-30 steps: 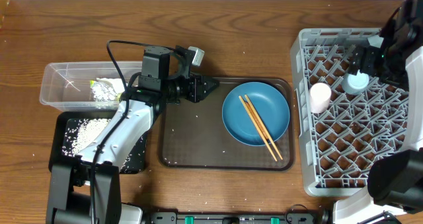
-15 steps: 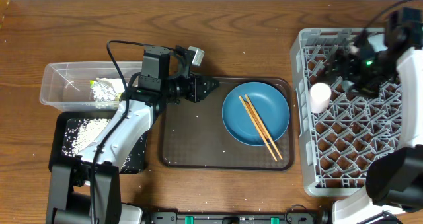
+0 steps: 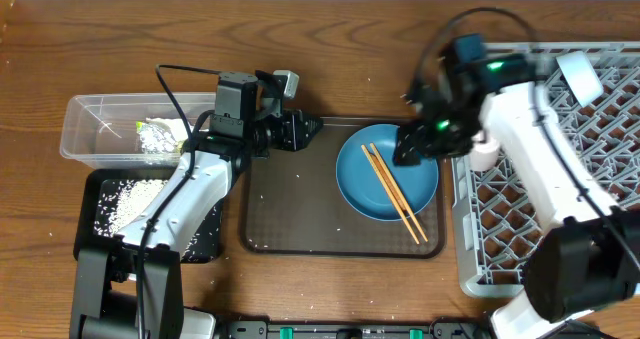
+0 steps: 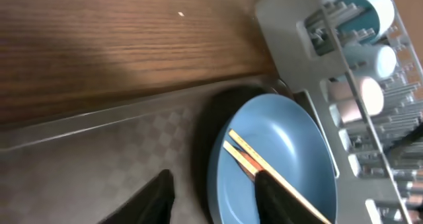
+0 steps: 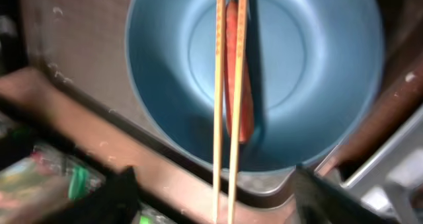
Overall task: Sort waste into correct bins and load items into the dishwasher rack
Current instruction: 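Move the right gripper left over the chopsticks on the blue plate, then lower the right gripper and pinch one wooden chopstick, then lift the chopstick and carry it right to the grey rack, then insert the chopstick upright into the rack and release it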
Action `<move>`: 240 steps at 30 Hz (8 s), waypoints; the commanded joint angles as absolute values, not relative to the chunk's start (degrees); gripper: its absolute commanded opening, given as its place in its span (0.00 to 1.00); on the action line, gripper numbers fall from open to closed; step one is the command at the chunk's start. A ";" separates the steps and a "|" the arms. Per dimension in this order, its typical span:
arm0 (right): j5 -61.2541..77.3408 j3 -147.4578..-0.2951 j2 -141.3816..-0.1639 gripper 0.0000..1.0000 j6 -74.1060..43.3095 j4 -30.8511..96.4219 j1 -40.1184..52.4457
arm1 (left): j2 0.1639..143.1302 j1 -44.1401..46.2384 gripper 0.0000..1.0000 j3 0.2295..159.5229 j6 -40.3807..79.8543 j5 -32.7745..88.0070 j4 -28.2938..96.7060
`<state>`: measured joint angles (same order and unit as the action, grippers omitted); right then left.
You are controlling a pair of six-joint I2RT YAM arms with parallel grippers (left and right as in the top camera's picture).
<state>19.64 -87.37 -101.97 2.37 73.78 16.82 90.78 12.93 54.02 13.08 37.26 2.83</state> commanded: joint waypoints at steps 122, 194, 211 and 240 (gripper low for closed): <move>0.82 -70.72 -101.91 0.40 6.79 57.93 25.67 | 91.00 12.95 0.72 53.84 13.87 35.05 3.01; -3.36 -79.18 -93.21 0.01 -4.51 70.43 18.11 | 91.00 12.95 0.72 53.84 13.85 35.05 3.03; -5.98 -78.85 -68.90 0.01 -5.06 80.73 -8.10 | 91.00 12.95 0.72 53.84 13.85 35.05 3.01; -8.69 -66.67 -69.78 0.01 11.46 63.37 -8.60 | 90.98 12.95 0.72 53.84 13.82 34.85 3.03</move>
